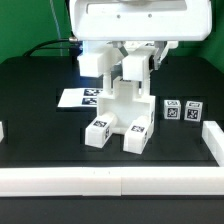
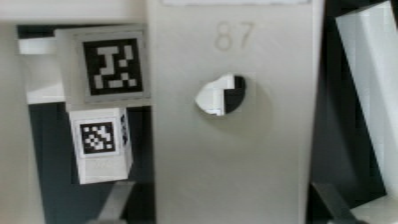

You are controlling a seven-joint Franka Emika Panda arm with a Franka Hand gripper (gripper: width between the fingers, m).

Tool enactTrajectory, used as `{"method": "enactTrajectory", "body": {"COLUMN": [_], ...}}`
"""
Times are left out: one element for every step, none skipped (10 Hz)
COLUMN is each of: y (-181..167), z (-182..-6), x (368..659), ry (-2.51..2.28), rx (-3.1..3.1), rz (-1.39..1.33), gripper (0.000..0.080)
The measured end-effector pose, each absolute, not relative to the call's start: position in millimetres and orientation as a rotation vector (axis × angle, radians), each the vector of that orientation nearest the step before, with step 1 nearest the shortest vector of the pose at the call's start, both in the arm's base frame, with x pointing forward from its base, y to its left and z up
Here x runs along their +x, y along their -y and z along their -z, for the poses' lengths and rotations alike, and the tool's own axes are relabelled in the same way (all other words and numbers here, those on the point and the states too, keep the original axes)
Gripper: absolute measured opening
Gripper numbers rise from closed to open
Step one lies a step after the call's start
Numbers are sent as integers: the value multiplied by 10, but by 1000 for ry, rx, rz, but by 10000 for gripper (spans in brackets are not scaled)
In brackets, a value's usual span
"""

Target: Assemble chair

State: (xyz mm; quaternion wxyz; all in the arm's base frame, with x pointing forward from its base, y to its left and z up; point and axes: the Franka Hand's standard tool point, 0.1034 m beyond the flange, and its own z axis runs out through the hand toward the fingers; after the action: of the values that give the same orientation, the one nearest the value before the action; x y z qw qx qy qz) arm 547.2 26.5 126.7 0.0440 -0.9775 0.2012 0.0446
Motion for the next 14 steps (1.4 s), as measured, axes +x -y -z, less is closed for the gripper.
{"method": "enactTrajectory", "body": {"y": [-290, -277, -264, -258, -261, -260, -268, -302, -307, -308, -313, -307, -307, -307], "z": [-1256, -1254, -1254, -1253, -1244, -1238, -1238, -1238, -1231, -1218, -1207, -1190, -1192, -1192], "x": [5455, 5451, 5444, 5442, 5439, 5436, 5432, 5393, 5362, 5346, 5338, 5332, 5335, 5335], "ry": [-592, -592, -597, -598, -598, -598, -602, -598, -596, -596, -594, -589, -588, -588], "rx": [-2999, -2999, -2998, -2997, -2998, -2998, -2998, -2998, -2999, -2999, -3000, -3002, -3002, -3002], "rz": [-139, -140, -141, -143, -145, -147, -146, -142, -146, -151, -155, -159, -158, -158], "gripper": [288, 288, 288, 288, 288, 288, 288, 288, 288, 288, 288, 288, 288, 288]}}
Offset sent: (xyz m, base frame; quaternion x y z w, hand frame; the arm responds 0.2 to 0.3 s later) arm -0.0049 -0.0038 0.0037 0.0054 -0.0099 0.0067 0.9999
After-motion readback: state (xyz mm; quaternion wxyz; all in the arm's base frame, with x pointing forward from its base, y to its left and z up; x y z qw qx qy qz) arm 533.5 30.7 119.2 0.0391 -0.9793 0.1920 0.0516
